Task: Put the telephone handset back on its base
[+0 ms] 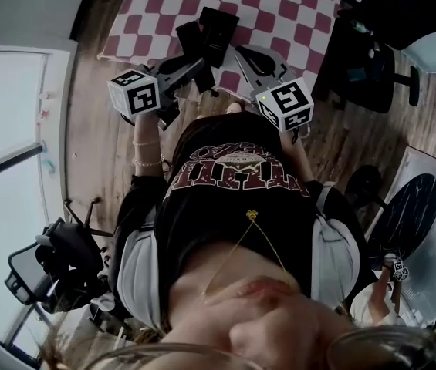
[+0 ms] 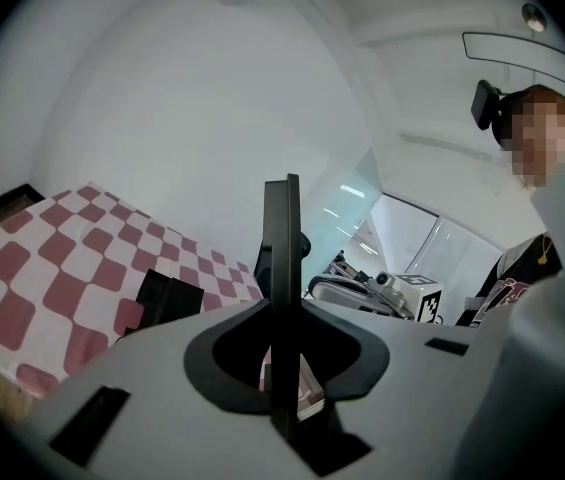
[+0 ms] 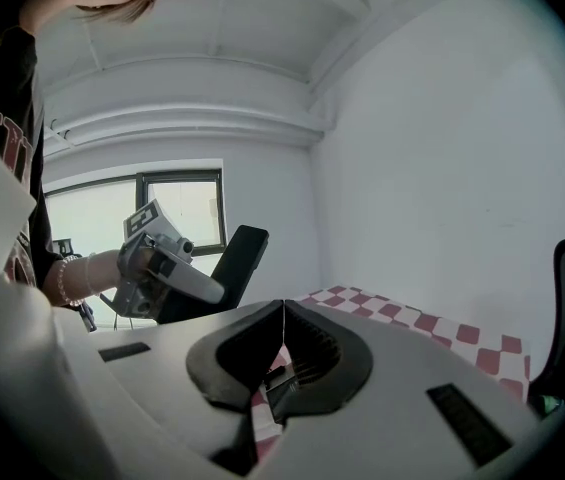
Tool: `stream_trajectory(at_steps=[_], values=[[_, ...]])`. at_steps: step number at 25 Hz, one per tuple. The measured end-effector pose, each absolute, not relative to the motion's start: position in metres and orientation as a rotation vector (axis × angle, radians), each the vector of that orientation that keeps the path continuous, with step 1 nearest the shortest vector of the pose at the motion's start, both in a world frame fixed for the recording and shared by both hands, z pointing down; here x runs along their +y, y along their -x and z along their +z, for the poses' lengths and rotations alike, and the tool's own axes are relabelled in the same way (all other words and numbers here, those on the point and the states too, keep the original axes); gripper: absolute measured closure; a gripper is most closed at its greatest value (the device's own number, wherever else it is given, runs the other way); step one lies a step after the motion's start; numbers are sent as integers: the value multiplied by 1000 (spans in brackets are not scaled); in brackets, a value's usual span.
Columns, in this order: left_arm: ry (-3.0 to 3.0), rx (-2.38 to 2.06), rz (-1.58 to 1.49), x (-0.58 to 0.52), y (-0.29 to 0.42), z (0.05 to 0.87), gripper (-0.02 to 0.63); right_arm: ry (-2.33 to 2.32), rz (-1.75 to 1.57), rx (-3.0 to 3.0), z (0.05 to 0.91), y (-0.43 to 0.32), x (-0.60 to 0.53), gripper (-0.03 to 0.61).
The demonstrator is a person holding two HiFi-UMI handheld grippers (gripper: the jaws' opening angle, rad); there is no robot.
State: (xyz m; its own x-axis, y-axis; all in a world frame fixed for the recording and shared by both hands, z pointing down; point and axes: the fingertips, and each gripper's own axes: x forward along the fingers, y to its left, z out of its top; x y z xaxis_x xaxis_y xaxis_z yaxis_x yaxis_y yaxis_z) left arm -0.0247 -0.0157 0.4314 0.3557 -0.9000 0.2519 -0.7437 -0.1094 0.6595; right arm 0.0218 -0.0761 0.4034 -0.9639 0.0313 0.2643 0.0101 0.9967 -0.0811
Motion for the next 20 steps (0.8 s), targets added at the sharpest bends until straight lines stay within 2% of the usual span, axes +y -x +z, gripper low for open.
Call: stream_trajectory(at_steps=[8, 20], values=[[-1902, -1411, -304, -36, 17, 432, 532, -1, 148, -2864, 411, -37, -99, 558], [-1968, -1322, -241, -52, 32, 428, 532, -97, 163, -2874, 407, -16, -110, 558]])
